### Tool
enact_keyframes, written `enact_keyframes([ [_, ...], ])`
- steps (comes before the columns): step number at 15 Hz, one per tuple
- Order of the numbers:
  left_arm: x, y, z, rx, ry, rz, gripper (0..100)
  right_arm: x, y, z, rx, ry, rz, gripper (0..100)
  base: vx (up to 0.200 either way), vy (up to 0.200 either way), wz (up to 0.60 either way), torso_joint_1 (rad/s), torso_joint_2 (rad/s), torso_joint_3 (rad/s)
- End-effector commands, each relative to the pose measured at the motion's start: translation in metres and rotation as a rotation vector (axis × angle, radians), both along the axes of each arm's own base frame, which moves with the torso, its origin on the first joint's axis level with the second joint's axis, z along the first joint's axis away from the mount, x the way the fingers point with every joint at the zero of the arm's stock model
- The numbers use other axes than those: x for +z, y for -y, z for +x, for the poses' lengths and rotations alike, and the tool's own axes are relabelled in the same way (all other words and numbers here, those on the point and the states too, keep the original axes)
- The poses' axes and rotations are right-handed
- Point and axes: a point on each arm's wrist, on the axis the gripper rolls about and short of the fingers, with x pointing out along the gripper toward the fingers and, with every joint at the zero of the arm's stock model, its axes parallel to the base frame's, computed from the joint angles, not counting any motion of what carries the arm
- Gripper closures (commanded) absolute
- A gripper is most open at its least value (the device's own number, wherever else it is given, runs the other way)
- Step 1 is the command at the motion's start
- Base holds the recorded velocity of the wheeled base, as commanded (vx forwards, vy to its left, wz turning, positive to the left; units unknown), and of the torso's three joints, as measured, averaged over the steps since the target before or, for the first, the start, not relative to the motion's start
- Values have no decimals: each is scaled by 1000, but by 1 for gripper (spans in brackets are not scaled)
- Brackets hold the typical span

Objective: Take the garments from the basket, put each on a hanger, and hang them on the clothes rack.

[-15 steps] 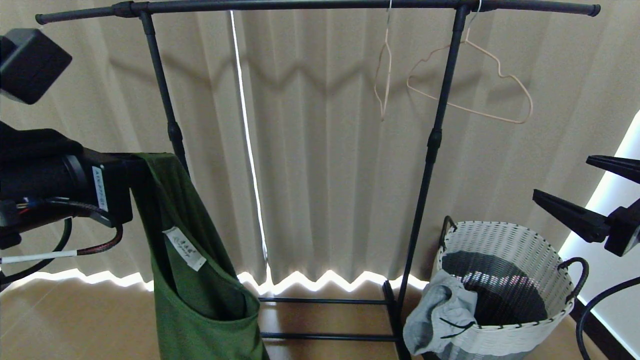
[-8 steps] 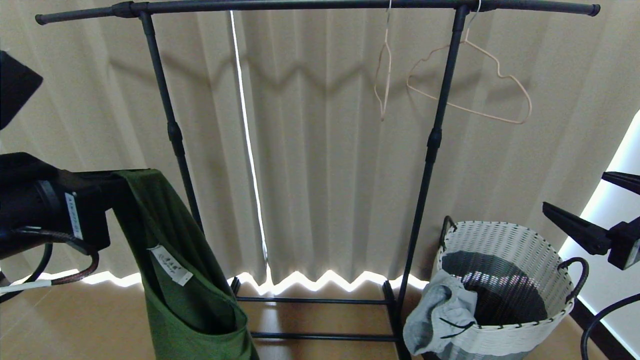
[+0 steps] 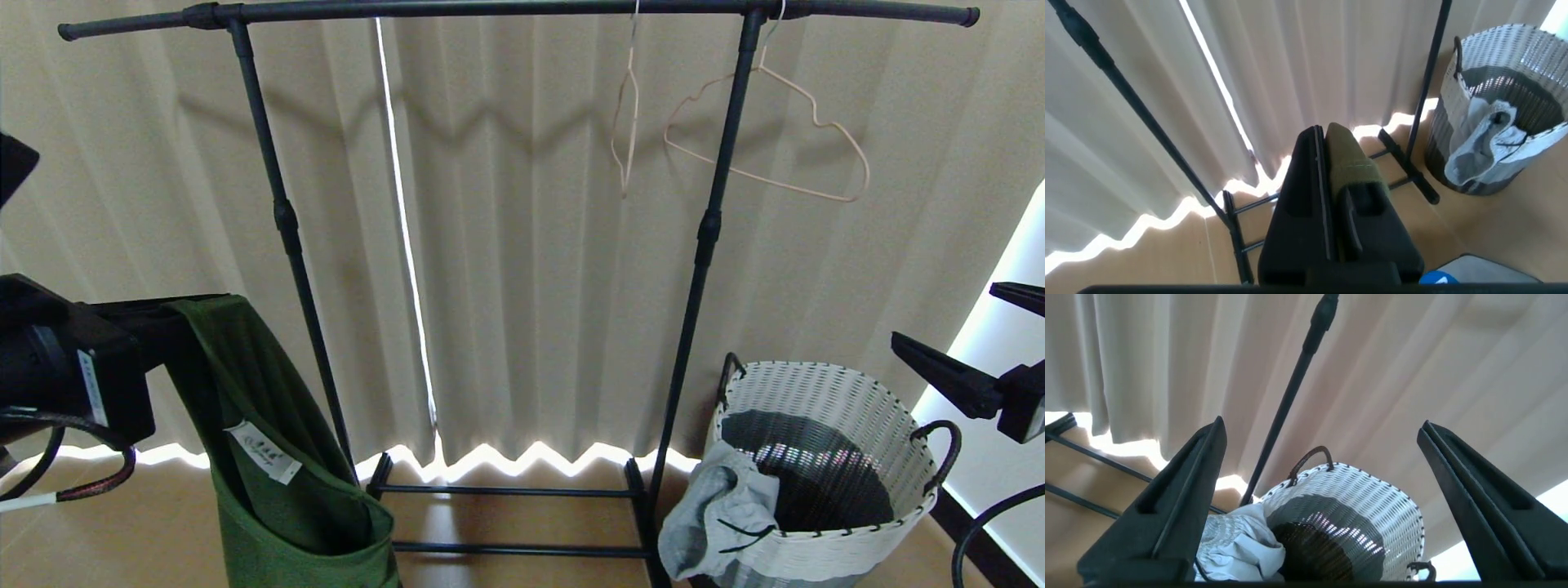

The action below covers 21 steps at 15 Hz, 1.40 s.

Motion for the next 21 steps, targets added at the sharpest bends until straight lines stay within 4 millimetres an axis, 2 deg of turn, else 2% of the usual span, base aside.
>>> enact_keyframes([
  [1,-5,0,-1,-8,-7,9,100,0,0,1,0,0,1,0,0,0,0,0,0,0],
  [6,-18,-4,-9,-57,45,47,100,2,2,3,-14,5,1,0,0,0,0,61,-236,-227],
  [11,-23,-4,-10,-57,30,56,100,2,2,4,-12,1,1,0,0,0,0,182,-530,-291],
  [18,-21,-4,-10,-51,55,44,100,1,2,6,-12,-4,-1,0,0,0,0,191,-479,-279],
  [21,-21,-5,-10,-49,57,45,100,3,2,7,-6,-2,3,0,0,0,0,64,-150,-85],
])
